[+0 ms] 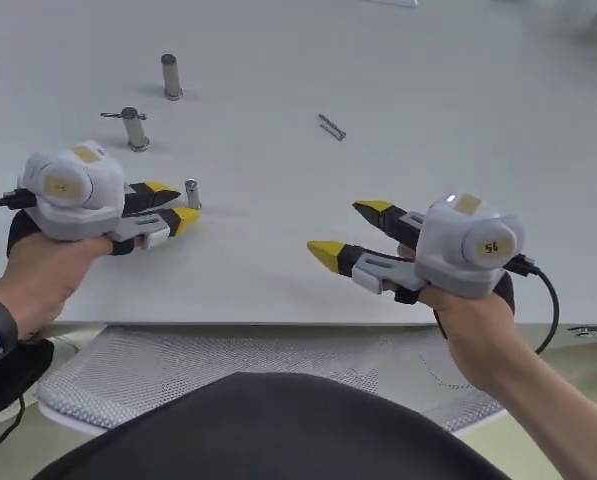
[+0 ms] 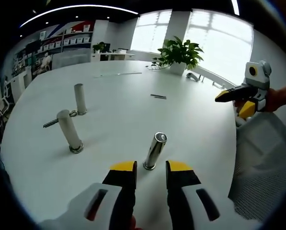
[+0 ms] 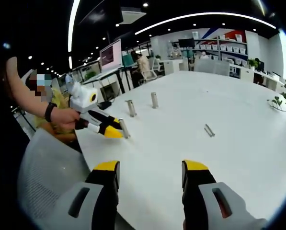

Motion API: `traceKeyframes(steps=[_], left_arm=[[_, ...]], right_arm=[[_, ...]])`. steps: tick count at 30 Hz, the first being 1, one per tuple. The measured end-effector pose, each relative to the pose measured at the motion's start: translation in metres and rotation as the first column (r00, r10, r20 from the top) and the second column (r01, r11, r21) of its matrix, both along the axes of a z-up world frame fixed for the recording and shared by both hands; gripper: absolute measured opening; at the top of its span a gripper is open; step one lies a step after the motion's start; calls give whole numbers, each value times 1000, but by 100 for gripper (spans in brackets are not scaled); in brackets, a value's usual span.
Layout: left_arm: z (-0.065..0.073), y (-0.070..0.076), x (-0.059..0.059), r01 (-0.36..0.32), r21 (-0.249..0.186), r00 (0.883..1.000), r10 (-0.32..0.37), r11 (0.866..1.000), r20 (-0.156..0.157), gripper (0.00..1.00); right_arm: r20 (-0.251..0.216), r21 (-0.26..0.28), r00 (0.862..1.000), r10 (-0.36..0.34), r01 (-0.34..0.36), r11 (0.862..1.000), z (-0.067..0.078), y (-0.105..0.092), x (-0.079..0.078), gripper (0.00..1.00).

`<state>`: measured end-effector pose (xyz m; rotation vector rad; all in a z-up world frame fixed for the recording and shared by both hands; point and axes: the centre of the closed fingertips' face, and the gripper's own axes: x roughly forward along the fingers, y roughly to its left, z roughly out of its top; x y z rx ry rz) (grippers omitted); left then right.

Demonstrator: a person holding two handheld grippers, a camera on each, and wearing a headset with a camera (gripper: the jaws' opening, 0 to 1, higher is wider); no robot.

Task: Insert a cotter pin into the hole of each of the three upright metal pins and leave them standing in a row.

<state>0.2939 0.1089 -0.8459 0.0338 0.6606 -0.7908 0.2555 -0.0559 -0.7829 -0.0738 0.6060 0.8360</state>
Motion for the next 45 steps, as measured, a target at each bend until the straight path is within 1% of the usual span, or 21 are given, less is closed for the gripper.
traceKeyframes(steps=[5,10,17,22,27,29,30,32,38,42,43,45], left_arm=[[-3,-6,3,40,-1,999,-40,999,0,20],[-3,-10,4,75,1,997,-75,997,7,18],[-6,-9,7,90,11,996,-90,996,12,15],[-7,-8,8,99,17,995,-99,995,17,10],[-7,-8,8,100,23,995,-101,995,25,9],[-7,-8,9,93,29,995,-94,995,34,8],[-6,-9,10,83,31,995,-84,996,44,7],[-7,-8,10,66,38,997,-67,997,47,7],[-7,-12,10,21,72,996,-27,997,81,7],[-7,-13,10,7,113,994,-19,994,110,7],[-7,-13,11,5,130,993,-20,991,120,7],[-8,-14,11,-1,150,992,-19,989,128,7]], right_arm=[[2,-2,1000,-13,13,1000,1,-5,2,54],[3,-3,1000,-18,18,1000,2,-6,2,53],[-1,-4,1000,-24,24,1000,2,-7,2,53],[-4,-4,1000,-25,25,1000,1,-8,3,53],[-5,-3,1000,-28,28,1000,1,-7,4,52],[-6,-3,1000,-28,28,1000,1,-8,5,52],[-5,-4,1000,-29,29,1000,1,-9,5,52],[-5,-5,1000,-31,31,1000,0,-9,6,52],[-2,-6,999,-35,35,999,0,-11,8,51],[0,-8,999,-34,34,999,0,-12,8,51],[0,-8,999,-36,36,999,0,-12,8,51],[1,-10,999,-36,36,999,0,-13,9,51]])
